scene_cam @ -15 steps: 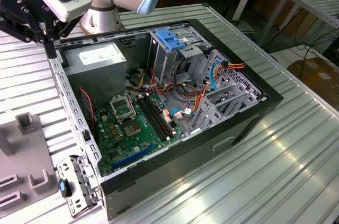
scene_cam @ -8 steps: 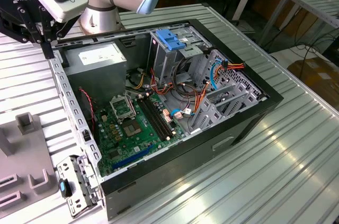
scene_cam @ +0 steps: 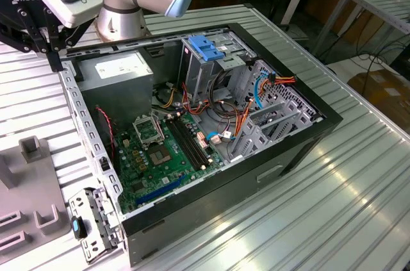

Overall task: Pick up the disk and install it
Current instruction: 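Reach for the disk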

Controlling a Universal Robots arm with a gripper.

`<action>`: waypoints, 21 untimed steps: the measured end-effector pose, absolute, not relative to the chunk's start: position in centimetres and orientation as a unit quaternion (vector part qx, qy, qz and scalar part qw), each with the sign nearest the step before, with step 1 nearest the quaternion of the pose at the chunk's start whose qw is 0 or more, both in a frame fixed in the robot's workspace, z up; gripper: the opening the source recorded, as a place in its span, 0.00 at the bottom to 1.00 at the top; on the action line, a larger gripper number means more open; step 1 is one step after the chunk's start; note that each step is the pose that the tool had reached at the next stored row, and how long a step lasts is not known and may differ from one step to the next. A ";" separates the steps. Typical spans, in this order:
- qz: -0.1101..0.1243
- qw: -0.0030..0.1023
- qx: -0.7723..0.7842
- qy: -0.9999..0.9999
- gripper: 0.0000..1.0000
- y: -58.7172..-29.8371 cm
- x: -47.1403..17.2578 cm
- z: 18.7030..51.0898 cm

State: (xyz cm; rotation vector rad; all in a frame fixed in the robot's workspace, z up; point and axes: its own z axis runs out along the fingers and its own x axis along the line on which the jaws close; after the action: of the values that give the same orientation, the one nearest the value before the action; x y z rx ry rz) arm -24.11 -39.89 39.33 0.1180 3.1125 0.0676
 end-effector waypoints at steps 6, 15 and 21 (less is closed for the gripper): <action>0.022 0.013 0.038 0.999 0.11 -39.9 -24.4 39.3; 0.022 0.013 0.038 0.999 0.11 -39.9 -24.8 39.3; 0.022 0.013 0.038 0.999 0.11 -39.9 -25.0 39.3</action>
State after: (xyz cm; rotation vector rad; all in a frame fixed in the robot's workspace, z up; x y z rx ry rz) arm -25.04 -39.89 39.33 0.1180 3.1124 0.0676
